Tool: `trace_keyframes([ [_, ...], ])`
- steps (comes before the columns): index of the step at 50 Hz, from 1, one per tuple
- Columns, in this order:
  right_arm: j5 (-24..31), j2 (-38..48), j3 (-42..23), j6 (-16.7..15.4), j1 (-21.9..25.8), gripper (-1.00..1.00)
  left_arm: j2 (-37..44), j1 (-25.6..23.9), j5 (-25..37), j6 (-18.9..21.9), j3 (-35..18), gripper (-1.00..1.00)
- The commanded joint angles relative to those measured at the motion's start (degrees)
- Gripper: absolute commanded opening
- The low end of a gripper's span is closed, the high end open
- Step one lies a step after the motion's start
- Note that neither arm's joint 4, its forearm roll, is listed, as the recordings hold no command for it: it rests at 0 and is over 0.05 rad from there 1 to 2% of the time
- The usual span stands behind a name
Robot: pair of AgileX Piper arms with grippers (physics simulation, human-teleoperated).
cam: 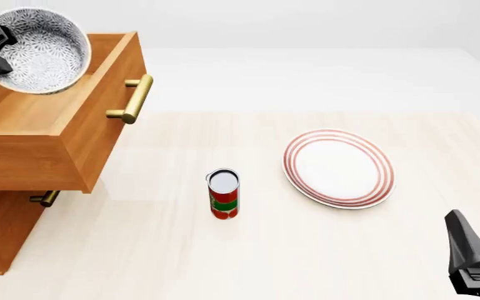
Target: Put the bowl in the top drawer of the cabinet.
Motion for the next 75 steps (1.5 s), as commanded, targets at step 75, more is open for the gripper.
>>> trace_keyframes([
  [75,0.0,0.0,0.0,0.0,0.0,1.0,6.0,1.7,-5.3,2.4,2.3,-1.0],
])
